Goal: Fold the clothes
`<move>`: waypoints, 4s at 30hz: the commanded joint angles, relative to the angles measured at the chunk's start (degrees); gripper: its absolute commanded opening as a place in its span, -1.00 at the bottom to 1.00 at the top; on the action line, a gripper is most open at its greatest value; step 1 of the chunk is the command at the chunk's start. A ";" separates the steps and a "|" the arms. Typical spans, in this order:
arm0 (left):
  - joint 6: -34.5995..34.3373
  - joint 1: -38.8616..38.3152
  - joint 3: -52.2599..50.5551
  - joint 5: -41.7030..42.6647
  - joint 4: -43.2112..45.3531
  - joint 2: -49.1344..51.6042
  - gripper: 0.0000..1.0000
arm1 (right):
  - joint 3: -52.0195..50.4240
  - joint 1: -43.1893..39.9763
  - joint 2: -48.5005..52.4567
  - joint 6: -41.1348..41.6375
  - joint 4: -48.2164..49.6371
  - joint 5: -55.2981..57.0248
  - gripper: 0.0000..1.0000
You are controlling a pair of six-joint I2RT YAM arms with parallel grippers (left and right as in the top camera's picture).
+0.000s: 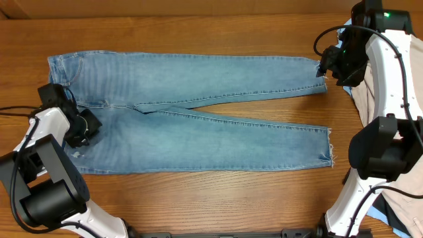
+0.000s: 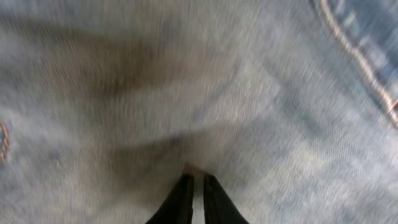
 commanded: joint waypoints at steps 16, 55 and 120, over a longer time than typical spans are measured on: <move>2.82 -0.37 21.44 -3.63 -5.07 14.14 -0.46 | 0.02 -0.11 -0.50 -0.17 -0.55 -0.26 0.27; -4.66 -3.26 -0.31 -0.39 -21.86 -33.40 0.82 | -66.10 -0.15 -56.13 15.26 25.86 -2.69 1.00; -17.53 13.20 -3.63 -13.79 -13.68 -14.32 0.86 | -87.23 -12.11 -49.09 25.05 52.89 -1.57 -0.92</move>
